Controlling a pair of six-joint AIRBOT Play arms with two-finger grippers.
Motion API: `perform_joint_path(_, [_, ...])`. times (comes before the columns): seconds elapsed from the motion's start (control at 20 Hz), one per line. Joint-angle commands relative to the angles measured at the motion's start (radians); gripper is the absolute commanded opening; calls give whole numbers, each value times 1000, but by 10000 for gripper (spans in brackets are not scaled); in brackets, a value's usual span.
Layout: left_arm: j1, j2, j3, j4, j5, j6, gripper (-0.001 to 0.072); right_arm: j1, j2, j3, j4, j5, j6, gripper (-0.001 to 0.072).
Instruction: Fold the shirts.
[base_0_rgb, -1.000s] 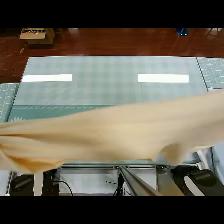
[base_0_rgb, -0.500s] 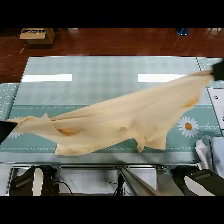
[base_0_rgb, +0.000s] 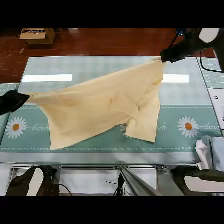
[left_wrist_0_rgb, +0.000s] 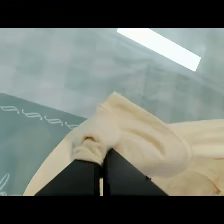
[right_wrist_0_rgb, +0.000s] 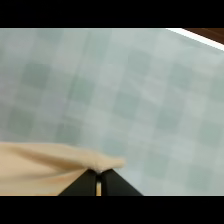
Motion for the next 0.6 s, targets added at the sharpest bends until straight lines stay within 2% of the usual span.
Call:
perform_joint_path(0.0, [-77, -182, -10, -51, 195, 72, 23, -59, -94, -1, 124, -140, 42, 25])
perform_joint_path(0.15, [-213, -291, -9, -51, 439, 72, 23, -132, -165, -1, 279, -142, 33, 25])
perform_joint_path(0.3, [-327, -363, -9, -56, 639, 71, 24, -167, -225, -1, 313, -142, 18, 26])
perform_joint_path(0.4, [-381, -407, -10, -68, 660, 68, 24, -167, -255, -1, 314, -140, 18, 26])
perform_joint_path(0.55, [-453, -468, -9, -74, 643, -14, 27, -158, -278, -1, 329, -92, 18, 46])
